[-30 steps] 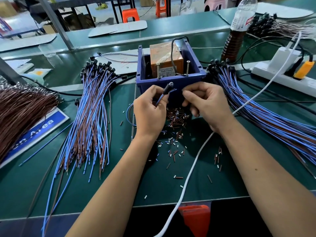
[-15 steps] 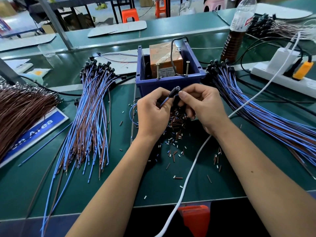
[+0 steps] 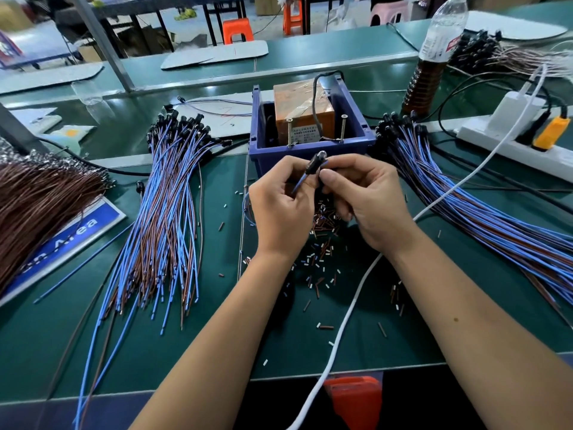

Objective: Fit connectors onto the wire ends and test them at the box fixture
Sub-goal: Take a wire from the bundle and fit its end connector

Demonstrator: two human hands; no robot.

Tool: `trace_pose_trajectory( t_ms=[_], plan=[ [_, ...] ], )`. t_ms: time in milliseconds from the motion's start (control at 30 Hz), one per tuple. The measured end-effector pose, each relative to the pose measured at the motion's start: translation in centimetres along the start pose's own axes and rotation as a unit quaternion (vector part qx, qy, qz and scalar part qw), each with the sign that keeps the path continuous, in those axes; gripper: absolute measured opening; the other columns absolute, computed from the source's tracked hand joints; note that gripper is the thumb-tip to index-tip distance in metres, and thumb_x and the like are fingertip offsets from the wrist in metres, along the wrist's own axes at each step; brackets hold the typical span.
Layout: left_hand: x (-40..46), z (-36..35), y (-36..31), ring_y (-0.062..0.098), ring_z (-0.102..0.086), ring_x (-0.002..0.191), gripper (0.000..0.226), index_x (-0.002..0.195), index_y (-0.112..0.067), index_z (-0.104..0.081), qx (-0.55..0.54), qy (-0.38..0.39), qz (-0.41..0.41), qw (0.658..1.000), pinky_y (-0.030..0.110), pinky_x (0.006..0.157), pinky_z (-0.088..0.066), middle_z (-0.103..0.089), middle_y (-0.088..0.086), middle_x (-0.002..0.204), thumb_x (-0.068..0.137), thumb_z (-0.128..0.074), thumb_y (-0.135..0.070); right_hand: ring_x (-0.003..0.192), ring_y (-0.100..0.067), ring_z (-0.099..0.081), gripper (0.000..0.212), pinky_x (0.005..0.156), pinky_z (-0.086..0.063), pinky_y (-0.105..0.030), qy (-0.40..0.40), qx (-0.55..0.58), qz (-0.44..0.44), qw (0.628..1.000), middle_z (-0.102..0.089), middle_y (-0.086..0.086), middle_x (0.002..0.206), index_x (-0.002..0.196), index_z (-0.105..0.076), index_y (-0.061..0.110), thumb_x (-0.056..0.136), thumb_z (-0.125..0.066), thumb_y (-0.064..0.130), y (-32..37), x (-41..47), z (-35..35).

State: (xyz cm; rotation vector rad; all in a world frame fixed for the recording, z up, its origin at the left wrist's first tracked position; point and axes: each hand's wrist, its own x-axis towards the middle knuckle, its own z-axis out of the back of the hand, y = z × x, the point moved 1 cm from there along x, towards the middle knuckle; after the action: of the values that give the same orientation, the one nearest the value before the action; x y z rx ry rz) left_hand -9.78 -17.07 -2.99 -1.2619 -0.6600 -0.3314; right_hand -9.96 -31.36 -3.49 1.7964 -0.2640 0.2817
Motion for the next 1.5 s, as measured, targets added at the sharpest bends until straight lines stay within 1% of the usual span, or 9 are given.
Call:
trace_pose_trajectory(
  t_ms=[100,367,500,600,700,800,967,1200,1500],
  plan=[
    [-0.2,-0.3,0.0,0.012,-0.067,0.069,0.01,0.086,-0.012,-0.071,-0.026,0.007,0.008,1.0,0.033,0.064,-0.057,-0.071,-0.006,0.075,0.094,-0.069,-0.007,0.039,-0.008,-0.045,0.009,0.036,-0.034,-0.018,-0.021,0.034,-0.007,0.999,-0.072,-0.003,0.068,0.094,-0.077,0.009,0.093,-0.072,0.002,0.1,0.1,-0.4],
    [-0.4,-0.5,-0.4,0.021,-0.059,0.065,0.012,0.085,-0.008,-0.072,-0.014,0.014,0.011,1.0,0.043,0.06,-0.05,-0.067,0.003,0.072,0.096,-0.07,-0.009,0.04,-0.01,-0.042,0.012,0.036,-0.029,-0.02,-0.049,0.022,-0.013,0.998,-0.06,-0.003,0.057,0.089,-0.077,0.012,0.095,-0.071,0.003,0.5,0.0,-0.4],
    [-0.2,-0.1,-0.8,0.009,-0.058,0.071,0.01,0.085,-0.01,-0.075,0.043,-0.066,-0.021,0.997,0.027,0.062,-0.046,-0.066,-0.005,0.079,0.091,-0.072,-0.003,0.04,-0.01,-0.043,0.016,0.037,-0.03,-0.019,-0.052,0.042,-0.003,0.998,-0.055,-0.002,0.058,0.087,-0.073,0.015,0.099,-0.067,0.005,0.9,0.0,-0.3],
    [0.2,0.5,-0.6,0.005,-0.055,0.07,0.008,0.087,-0.01,-0.078,0.05,-0.144,-0.033,0.988,0.019,0.062,-0.04,-0.065,-0.002,0.082,0.092,-0.073,-0.007,0.045,-0.012,-0.053,0.013,0.037,-0.033,-0.018,-0.058,0.046,0.013,0.997,-0.068,-0.005,0.079,0.091,-0.066,0.011,0.102,-0.061,0.007,1.3,0.0,-0.3],
    [0.5,0.8,-0.5,0.008,-0.056,0.065,0.01,0.092,-0.01,-0.079,0.07,-0.188,-0.037,0.979,0.024,0.06,-0.043,-0.066,0.0,0.075,0.096,-0.072,-0.016,0.054,-0.019,-0.063,0.012,0.037,-0.036,-0.02,-0.075,0.007,0.035,0.997,-0.076,-0.011,0.098,0.096,-0.058,0.013,0.106,-0.053,0.011,1.4,0.0,-0.6],
    [0.7,0.9,-0.7,0.01,-0.063,0.067,0.006,0.098,-0.015,-0.076,0.048,-0.197,-0.006,0.979,0.027,0.064,-0.05,-0.071,-0.001,0.074,0.096,-0.073,-0.019,0.053,-0.02,-0.06,0.01,0.044,-0.042,-0.025,-0.159,-0.101,0.091,0.978,-0.075,-0.009,0.085,0.097,-0.06,0.012,0.106,-0.056,0.014,1.4,0.0,-0.3],
    [1.2,0.8,-0.4,0.017,-0.065,0.069,0.007,0.093,-0.01,-0.078,0.022,-0.19,0.032,0.981,0.024,0.069,-0.051,-0.073,0.001,0.075,0.095,-0.073,-0.014,0.071,-0.008,-0.068,0.01,0.069,-0.055,-0.025,-0.258,-0.289,0.186,0.903,-0.07,0.008,0.076,0.096,-0.071,0.014,0.101,-0.063,0.015,1.5,0.2,-0.6],
    [1.2,0.5,-0.1,0.016,-0.066,0.072,0.009,0.093,-0.012,-0.079,0.031,-0.179,0.037,0.983,0.035,0.071,-0.056,-0.073,-0.002,0.078,0.095,-0.072,-0.017,0.071,-0.005,-0.07,0.016,0.071,-0.058,-0.027,-0.254,-0.328,0.197,0.888,-0.072,0.006,0.076,0.101,-0.077,0.008,0.101,-0.063,0.016,1.8,0.6,-1.5],
    [1.0,0.4,0.0,0.009,-0.066,0.074,0.008,0.094,-0.011,-0.079,0.024,-0.178,0.027,0.983,0.024,0.072,-0.051,-0.074,-0.003,0.08,0.095,-0.072,-0.016,0.075,-0.005,-0.071,0.015,0.072,-0.057,-0.022,-0.244,-0.31,0.19,0.899,-0.074,0.008,0.079,0.103,-0.078,0.01,0.101,-0.063,0.015,2.0,0.4,-1.4]
  ],
)
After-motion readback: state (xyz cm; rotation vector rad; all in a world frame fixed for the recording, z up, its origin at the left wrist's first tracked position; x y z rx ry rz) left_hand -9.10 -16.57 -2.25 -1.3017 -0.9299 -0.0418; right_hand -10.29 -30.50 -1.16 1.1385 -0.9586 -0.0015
